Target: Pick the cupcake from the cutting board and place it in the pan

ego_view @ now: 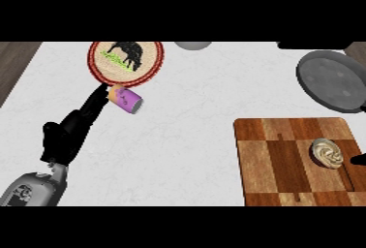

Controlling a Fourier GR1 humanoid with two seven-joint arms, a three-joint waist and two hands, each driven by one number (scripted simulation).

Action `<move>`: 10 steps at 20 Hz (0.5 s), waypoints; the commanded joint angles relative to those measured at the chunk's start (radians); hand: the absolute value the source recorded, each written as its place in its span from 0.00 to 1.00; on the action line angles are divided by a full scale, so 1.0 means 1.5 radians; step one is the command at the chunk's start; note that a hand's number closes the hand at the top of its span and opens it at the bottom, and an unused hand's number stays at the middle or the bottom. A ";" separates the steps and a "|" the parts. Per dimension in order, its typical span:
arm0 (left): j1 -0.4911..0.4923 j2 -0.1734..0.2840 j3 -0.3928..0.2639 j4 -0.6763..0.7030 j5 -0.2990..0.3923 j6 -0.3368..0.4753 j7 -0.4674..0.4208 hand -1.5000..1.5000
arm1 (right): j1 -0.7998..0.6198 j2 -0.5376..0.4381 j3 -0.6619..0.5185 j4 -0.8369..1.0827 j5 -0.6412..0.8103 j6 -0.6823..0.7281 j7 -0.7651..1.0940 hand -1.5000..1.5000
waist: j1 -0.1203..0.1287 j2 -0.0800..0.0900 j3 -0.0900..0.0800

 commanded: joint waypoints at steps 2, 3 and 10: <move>0.008 -0.010 -0.006 0.018 -0.012 -0.004 -0.025 0.50 | -0.072 -0.044 0.064 -0.033 -0.004 0.196 0.144 0.00 | 0.008 0.001 -0.001; -0.030 -0.013 -0.005 0.010 0.000 -0.012 0.012 0.50 | -0.102 -0.029 0.072 0.004 -0.006 0.234 0.148 0.00 | 0.016 0.005 0.000; 0.008 -0.019 0.009 0.015 -0.023 -0.007 -0.023 0.50 | -0.224 0.072 0.082 -0.008 -0.064 0.371 0.366 0.00 | 0.002 0.000 0.000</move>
